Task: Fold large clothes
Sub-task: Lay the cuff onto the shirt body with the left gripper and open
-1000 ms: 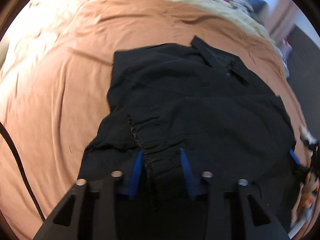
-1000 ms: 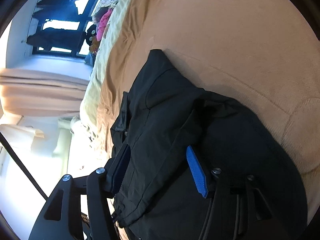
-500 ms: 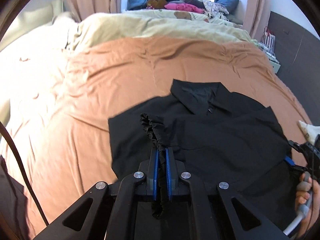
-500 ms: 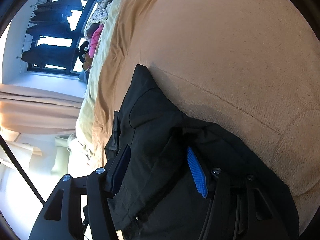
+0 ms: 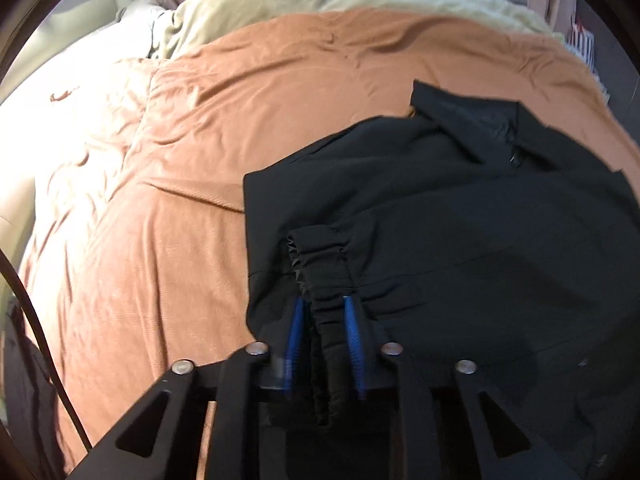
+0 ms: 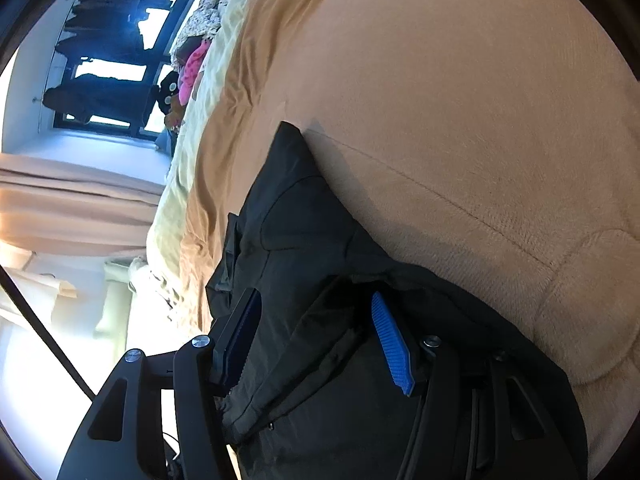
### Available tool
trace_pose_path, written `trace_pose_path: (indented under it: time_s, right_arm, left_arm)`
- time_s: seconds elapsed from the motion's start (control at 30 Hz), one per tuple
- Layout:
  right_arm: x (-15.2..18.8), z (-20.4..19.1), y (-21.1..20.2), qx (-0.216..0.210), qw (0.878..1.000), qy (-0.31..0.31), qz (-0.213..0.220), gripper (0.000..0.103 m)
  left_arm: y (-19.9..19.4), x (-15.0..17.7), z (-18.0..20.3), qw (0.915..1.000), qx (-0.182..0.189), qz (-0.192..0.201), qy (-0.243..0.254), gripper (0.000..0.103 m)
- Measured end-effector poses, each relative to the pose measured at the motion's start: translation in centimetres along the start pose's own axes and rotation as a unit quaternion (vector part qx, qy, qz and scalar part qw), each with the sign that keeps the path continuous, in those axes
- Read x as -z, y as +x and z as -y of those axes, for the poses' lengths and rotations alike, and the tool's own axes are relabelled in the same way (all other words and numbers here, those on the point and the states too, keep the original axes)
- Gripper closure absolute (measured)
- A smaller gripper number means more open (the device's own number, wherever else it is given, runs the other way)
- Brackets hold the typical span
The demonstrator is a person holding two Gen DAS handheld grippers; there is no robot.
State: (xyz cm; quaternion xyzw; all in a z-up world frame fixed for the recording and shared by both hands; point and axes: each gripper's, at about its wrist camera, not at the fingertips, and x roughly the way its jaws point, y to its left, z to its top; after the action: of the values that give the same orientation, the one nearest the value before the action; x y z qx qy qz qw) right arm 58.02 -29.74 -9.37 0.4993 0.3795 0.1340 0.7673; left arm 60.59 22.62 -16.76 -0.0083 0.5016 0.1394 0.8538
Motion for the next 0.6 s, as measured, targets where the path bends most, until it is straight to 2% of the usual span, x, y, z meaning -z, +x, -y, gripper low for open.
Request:
trace_pose_path:
  time_s: [0.07,0.13,0.2,0.27,0.4,0.6]
  right_arm:
    - [-0.1,-0.5,-0.6,-0.003,1.000,-0.009,0.004,0.048]
    - [-0.1,-0.9,-1.1,-0.002,1.000,-0.017,0.009,0.048]
    - [0.1,-1.0,-1.6,0.005,1.000,-0.025,0.014,0.048]
    - [0.5,-1.1,-1.9,0.012,0.999,-0.034,0.014,0.048]
    - [2.0,-2.1,-3.2,0.023,0.997,-0.072,-0.005,0.047]
    - [3.8,-2.9,-7.2,0.030,0.995,-0.099,-0.011,0.047]
  left_arm:
    - [-0.6,0.3,-0.3,1.0000,0.001,0.005,-0.001,0.074]
    - [-1.7,0.7,-0.9,0.9999,0.004,0.009,-0.009,0.066]
    - [-2.9,1.1,-1.4,0.9997,0.009,0.015,-0.014,0.051]
    - [-4.7,2.0,-1.8,0.9993,0.021,0.025,-0.019,0.046]
    - [-7.8,4.0,-2.4,0.9983,0.039,0.033,-0.030,0.046]
    - [-13.2,8.1,-4.2,0.9948,0.067,0.044,-0.064,0.045]
